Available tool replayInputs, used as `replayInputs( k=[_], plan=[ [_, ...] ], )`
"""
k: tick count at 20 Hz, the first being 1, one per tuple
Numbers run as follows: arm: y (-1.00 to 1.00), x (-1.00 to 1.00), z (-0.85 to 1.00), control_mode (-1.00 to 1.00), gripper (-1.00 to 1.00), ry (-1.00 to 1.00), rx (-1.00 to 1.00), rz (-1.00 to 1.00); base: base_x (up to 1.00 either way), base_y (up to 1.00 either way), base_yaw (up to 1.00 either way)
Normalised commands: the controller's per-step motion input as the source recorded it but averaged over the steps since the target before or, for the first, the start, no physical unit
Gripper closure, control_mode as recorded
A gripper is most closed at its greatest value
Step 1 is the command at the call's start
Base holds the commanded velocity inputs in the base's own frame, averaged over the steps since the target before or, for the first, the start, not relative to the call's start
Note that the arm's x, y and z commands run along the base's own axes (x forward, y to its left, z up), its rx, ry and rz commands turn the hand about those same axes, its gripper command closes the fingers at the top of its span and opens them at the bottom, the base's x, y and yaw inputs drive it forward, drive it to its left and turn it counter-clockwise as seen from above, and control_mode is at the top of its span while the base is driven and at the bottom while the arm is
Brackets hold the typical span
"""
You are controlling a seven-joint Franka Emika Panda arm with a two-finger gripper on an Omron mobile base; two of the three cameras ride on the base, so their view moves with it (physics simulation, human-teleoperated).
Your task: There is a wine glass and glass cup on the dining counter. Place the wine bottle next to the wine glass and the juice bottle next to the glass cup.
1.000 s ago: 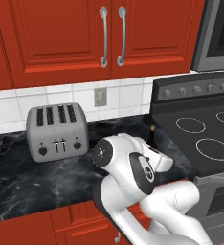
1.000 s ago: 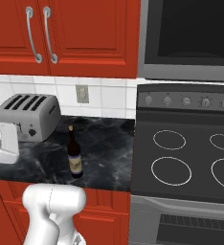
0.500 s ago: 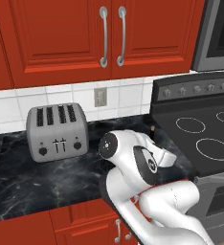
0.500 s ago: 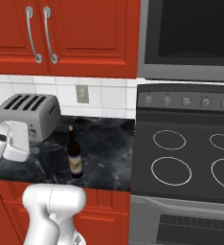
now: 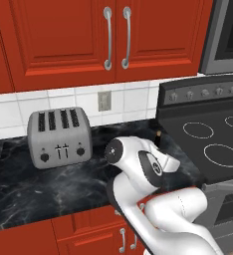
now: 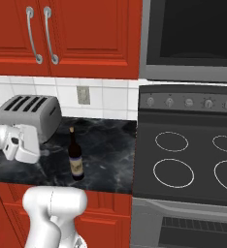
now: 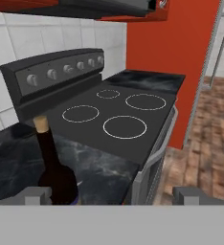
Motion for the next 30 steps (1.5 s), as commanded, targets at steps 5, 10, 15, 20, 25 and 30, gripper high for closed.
replayInputs(
  k=[5,10,15,20,25,30],
  plan=[
    [-0.01,0.30,-0.27,-1.00,-1.00,0.00,0.00,0.00,0.00,0.00,0.00],
    [0.00,0.23,-0.27,-1.00,-1.00,0.00,0.00,0.00,0.00,0.00,0.00],
    [0.05,0.25,-0.28,-1.00,-1.00,0.00,0.00,0.00,0.00,0.00,0.00],
    [0.05,0.26,-0.25,-1.00,-1.00,0.00,0.00,0.00,0.00,0.00,0.00],
    [0.12,0.20,-0.26,-1.00,-1.00,0.00,0.00,0.00,0.00,0.00,0.00],
    [0.06,0.22,-0.25,-1.00,-1.00,0.00,-0.01,-0.03,0.00,0.00,0.00]
  ],
)
